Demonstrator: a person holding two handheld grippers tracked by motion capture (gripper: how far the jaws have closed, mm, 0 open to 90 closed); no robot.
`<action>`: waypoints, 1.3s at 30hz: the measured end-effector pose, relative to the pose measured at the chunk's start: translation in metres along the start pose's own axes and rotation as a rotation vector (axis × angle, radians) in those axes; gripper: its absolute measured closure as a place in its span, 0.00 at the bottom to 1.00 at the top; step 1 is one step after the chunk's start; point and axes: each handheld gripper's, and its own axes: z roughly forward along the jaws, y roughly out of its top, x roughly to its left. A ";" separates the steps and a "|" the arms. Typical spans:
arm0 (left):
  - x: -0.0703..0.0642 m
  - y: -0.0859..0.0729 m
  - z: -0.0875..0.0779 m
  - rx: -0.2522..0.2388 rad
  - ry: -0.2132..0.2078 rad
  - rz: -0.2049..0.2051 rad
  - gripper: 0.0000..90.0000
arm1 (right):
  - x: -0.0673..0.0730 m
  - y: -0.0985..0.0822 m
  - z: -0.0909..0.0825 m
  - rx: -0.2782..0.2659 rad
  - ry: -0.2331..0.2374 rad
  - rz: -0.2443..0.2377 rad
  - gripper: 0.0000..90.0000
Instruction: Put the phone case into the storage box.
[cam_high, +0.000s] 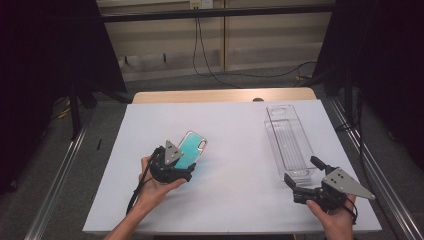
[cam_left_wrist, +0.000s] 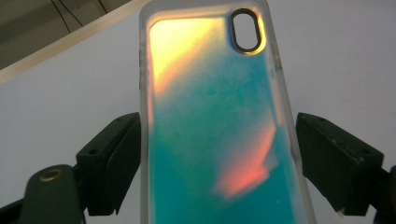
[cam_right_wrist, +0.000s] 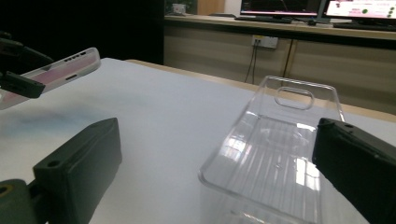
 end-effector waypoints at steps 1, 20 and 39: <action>-0.002 0.000 0.000 -0.004 -0.007 -0.005 0.19 | 0.001 0.002 0.003 0.001 0.009 -0.008 0.01; -0.018 0.007 -0.002 -0.027 -0.045 0.024 0.19 | 0.044 0.023 0.059 0.041 0.142 -0.044 0.02; -0.033 0.009 0.005 -0.028 -0.031 0.079 0.19 | 0.055 0.029 0.092 0.103 0.147 0.023 0.06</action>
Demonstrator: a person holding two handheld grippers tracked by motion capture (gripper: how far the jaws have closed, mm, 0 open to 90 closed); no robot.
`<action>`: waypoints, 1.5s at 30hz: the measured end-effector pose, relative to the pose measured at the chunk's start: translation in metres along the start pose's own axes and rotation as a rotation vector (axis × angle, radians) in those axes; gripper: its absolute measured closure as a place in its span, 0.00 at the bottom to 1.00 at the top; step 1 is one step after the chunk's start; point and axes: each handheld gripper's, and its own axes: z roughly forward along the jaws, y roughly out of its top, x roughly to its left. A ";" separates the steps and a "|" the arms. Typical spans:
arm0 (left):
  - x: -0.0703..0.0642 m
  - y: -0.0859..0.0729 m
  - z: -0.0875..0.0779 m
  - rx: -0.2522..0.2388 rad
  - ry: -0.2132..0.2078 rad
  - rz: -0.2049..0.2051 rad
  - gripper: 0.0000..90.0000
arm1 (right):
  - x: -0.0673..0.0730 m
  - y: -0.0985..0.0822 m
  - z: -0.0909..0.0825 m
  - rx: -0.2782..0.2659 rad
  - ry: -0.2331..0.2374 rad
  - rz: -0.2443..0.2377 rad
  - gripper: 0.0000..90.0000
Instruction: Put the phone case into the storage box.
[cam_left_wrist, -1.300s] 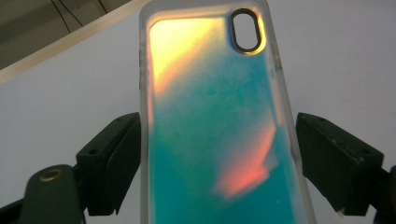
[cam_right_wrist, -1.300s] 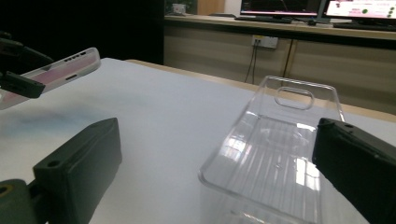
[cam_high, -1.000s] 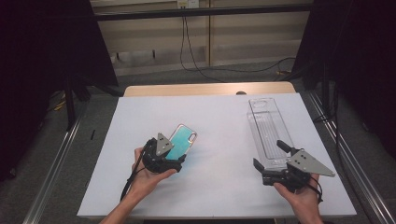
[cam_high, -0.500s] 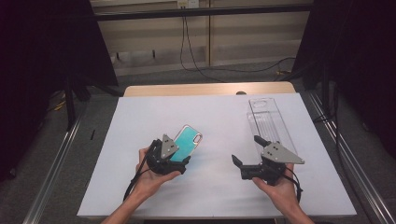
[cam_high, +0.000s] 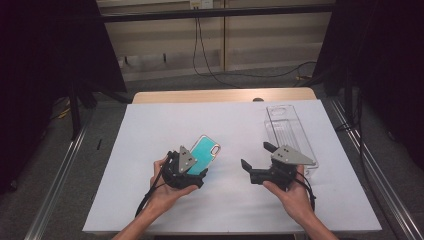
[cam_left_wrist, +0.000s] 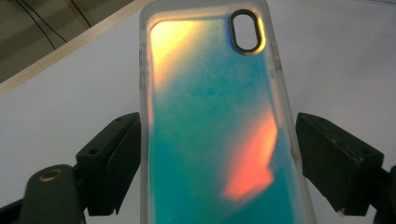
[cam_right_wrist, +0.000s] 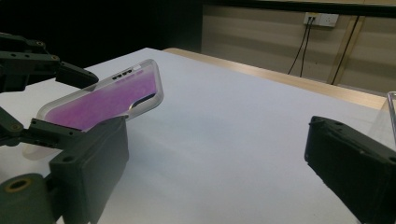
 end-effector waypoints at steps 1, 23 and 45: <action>-0.002 0.001 0.000 -0.003 0.004 -0.001 0.19 | 0.001 0.000 0.001 -0.008 -0.004 0.000 0.05; -0.014 0.016 0.013 -0.030 0.035 0.046 0.19 | 0.006 0.021 0.024 0.156 0.041 0.021 0.03; -0.022 0.022 0.029 -0.082 0.134 0.116 0.19 | -0.001 0.027 0.044 0.303 0.029 0.033 0.15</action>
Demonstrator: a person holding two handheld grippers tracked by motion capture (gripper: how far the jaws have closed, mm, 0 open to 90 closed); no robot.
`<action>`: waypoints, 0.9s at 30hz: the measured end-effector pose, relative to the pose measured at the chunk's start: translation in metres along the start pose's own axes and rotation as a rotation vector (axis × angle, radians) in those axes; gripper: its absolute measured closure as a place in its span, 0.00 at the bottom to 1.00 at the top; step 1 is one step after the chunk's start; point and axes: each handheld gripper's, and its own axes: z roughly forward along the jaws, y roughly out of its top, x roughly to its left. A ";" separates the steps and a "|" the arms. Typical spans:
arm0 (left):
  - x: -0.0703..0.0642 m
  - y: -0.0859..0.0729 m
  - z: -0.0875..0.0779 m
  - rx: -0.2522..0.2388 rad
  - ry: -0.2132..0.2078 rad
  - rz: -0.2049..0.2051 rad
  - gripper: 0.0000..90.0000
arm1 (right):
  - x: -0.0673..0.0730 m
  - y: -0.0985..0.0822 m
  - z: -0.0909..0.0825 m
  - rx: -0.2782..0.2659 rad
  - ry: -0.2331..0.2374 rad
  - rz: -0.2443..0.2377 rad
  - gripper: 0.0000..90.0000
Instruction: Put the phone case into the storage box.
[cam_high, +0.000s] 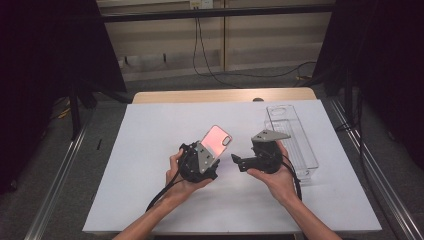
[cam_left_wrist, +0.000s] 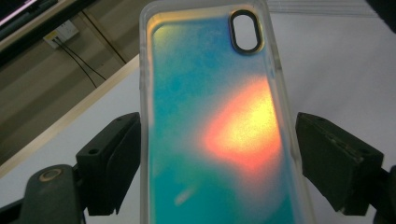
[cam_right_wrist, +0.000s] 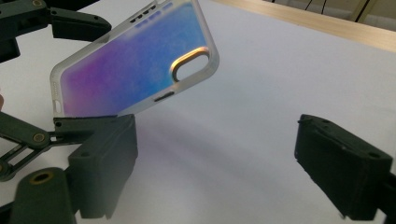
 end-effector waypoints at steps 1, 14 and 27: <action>-0.001 0.000 -0.001 -0.002 0.002 0.001 0.19 | 0.000 0.000 0.001 -0.001 -0.005 0.001 0.14; -0.012 0.000 -0.008 -0.063 0.054 0.037 0.19 | 0.003 0.003 -0.006 -0.002 0.066 0.056 0.32; -0.016 0.002 -0.010 -0.082 0.065 0.062 0.19 | 0.002 0.018 0.000 0.032 0.095 0.134 0.56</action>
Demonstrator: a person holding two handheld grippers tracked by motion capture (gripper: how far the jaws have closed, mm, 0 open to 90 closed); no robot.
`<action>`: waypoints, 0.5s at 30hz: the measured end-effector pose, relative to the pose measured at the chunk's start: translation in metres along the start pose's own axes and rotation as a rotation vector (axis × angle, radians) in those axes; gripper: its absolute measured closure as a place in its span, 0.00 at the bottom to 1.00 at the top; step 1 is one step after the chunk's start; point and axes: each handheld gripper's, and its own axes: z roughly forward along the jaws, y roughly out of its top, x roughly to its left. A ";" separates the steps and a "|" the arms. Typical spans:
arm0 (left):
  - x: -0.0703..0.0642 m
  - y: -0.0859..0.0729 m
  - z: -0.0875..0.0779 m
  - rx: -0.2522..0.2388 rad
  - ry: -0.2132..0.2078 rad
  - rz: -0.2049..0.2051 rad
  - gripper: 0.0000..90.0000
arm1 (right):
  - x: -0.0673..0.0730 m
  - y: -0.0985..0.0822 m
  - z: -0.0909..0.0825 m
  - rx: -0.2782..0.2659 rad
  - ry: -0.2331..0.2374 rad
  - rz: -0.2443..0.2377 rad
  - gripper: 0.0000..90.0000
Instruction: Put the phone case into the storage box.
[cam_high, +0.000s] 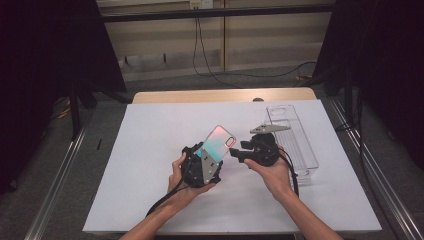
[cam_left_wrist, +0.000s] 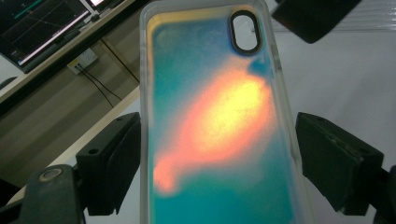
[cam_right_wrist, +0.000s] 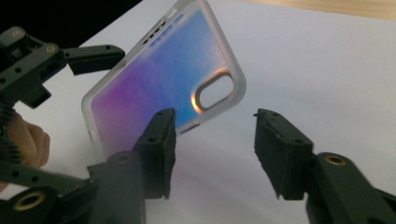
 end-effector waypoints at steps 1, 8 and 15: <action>-0.001 0.000 0.000 0.000 -0.003 -0.001 0.19 | 0.000 0.001 0.000 -0.001 0.001 0.006 0.57; -0.001 0.001 0.000 -0.007 0.009 0.002 0.19 | -0.005 0.007 0.003 0.029 0.011 0.067 0.65; -0.004 0.001 0.001 -0.007 0.010 0.019 0.19 | -0.009 0.008 0.008 0.039 0.055 0.115 0.72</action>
